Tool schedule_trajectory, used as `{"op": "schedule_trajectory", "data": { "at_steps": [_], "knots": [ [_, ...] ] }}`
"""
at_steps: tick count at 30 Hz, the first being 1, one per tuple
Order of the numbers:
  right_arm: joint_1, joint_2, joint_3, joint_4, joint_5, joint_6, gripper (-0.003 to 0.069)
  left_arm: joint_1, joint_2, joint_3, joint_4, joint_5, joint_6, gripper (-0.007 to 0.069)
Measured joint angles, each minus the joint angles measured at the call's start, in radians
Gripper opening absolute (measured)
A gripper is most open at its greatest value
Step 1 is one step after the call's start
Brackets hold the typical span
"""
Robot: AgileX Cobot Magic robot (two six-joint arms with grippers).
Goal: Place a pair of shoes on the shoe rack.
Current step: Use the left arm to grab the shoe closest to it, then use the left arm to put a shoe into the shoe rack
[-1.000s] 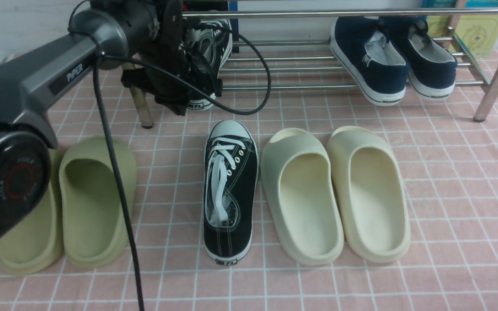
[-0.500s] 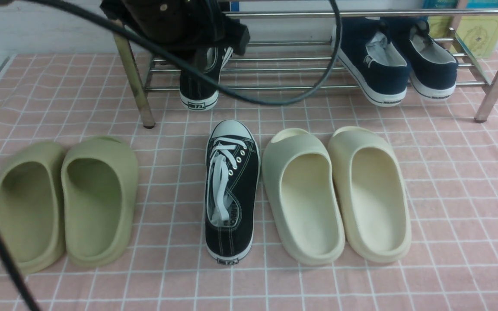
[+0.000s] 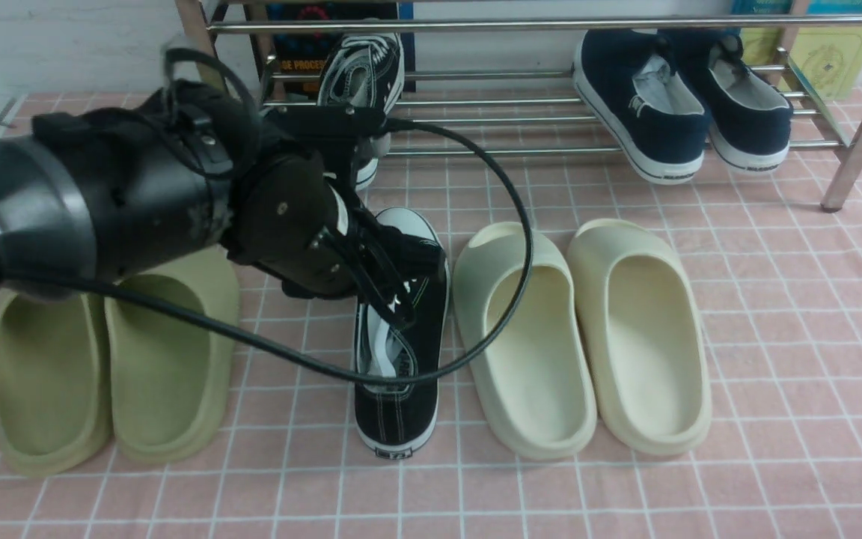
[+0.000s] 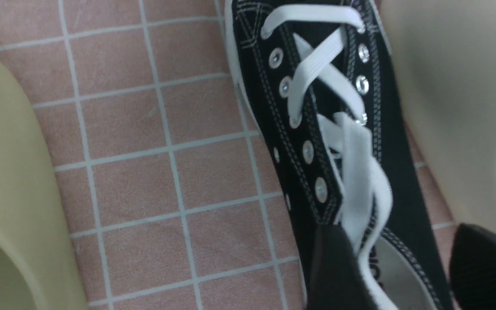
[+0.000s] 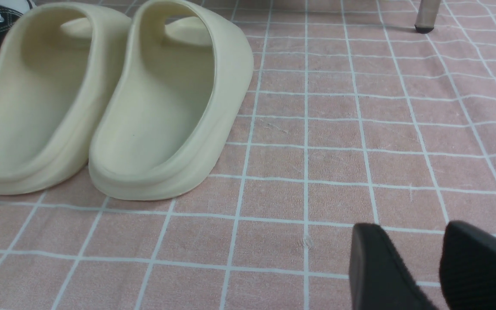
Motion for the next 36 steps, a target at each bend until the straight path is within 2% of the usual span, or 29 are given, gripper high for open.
{"op": "schedule_trajectory", "data": {
  "at_steps": [2, 4, 6, 9, 11, 12, 14, 16, 18, 23, 26, 30, 36],
  "knots": [
    [0.0, 0.0, 0.0, 0.0, 0.0, 0.0, 0.024, 0.0, 0.042, 0.0, 0.006, -0.003, -0.005, 0.0519],
    [0.0, 0.0, 0.0, 0.0, 0.0, 0.0, 0.024, 0.0, 0.079, 0.0, 0.001, -0.016, -0.006, 0.0575],
    [0.0, 0.0, 0.0, 0.0, 0.0, 0.0, 0.024, 0.0, 0.11, 0.0, -0.01, -0.032, -0.006, 0.0587],
    [0.0, 0.0, 0.0, 0.0, 0.0, 0.0, 0.024, 0.0, 0.174, 0.0, -0.023, -0.052, -0.009, 0.0516],
    [0.0, 0.0, 0.0, 0.0, 0.0, 0.0, 0.024, 0.0, 0.191, 0.0, -0.025, -0.063, -0.03, 0.0409],
    [0.0, 0.0, 0.0, 0.0, 0.0, 0.0, 0.024, 0.0, 0.193, 0.0, -0.022, -0.067, -0.055, 0.0305],
    [0.0, 0.0, 0.0, 0.0, 0.0, 0.0, 0.024, 0.0, 0.193, -0.002, -0.018, -0.067, -0.078, 0.0167],
    [0.0, 0.0, 0.0, 0.0, 0.0, 0.0, 0.024, 0.0, 0.181, -0.019, -0.019, -0.039, -0.088, 0.0081],
    [0.0, 0.0, 0.0, 0.0, 0.0, 0.0, 0.024, 0.0, 0.165, -0.039, -0.02, 0.0, -0.088, 0.0063],
    [0.0, 0.0, 0.0, 0.0, 0.0, 0.0, 0.024, 0.007, 0.106, -0.245, -0.013, 0.229, -0.026, 0.0059],
    [0.0, 0.0, 0.0, 0.0, 0.0, 0.0, 0.024, 0.019, 0.131, -0.375, -0.013, 0.27, 0.013, 0.0059],
    [0.0, 0.0, 0.0, 0.0, 0.0, 0.0, 0.024, 0.037, 0.271, -0.601, -0.033, 0.309, 0.07, 0.0058],
    [0.0, 0.0, 0.0, 0.0, 0.0, 0.0, 0.024, 0.052, 0.546, -0.949, -0.072, 0.335, 0.092, 0.0058]
  ]
}}
